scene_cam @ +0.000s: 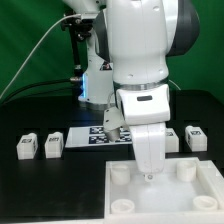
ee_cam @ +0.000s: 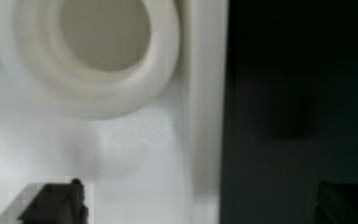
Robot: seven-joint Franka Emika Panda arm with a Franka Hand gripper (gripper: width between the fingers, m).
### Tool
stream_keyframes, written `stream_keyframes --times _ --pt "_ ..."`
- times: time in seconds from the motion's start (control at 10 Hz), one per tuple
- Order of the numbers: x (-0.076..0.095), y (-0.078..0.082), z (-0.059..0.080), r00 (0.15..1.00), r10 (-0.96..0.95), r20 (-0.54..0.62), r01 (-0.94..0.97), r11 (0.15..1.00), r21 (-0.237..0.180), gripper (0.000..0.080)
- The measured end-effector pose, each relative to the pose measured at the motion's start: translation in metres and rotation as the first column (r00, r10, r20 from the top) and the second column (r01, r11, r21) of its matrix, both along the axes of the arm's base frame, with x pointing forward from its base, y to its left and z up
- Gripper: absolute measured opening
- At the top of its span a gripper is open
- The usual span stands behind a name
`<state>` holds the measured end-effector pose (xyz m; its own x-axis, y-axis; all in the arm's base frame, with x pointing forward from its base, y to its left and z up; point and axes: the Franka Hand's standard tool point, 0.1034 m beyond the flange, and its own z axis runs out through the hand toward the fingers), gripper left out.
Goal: Assemble one leg
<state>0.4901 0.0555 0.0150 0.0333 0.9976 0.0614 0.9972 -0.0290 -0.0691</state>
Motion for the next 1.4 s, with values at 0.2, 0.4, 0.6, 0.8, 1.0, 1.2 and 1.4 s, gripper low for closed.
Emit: stream_keyframes --times 0.2,0.4,0.6,0.8,1.0,1.2,1.4 --pt "0.001 0.004 0.014 0.994 -0.104 0.012 0.104 0.994 -0.01 0.0649" --pt "-0.009 0.022 0.041 0.979 -0.201 0.027 0.202 0.979 -0.021 0.0649" --pt "-0.02 0.048 0.061 0.851 -0.525 -0.002 0.524 0.85 -0.046 0.0649" --pt "-0.033 0.083 0.065 0.673 -0.74 -0.005 0.739 0.672 -0.052 0.0649" --pt "-0.032 0.097 0.069 0.45 -0.893 -0.016 0.892 0.45 -0.051 0.0649" --pt "-0.033 0.099 0.069 0.237 -0.971 -0.031 0.969 0.238 -0.07 0.0649" --pt "-0.048 0.111 0.058 -0.007 -0.999 -0.052 0.997 -0.003 -0.079 0.0649"
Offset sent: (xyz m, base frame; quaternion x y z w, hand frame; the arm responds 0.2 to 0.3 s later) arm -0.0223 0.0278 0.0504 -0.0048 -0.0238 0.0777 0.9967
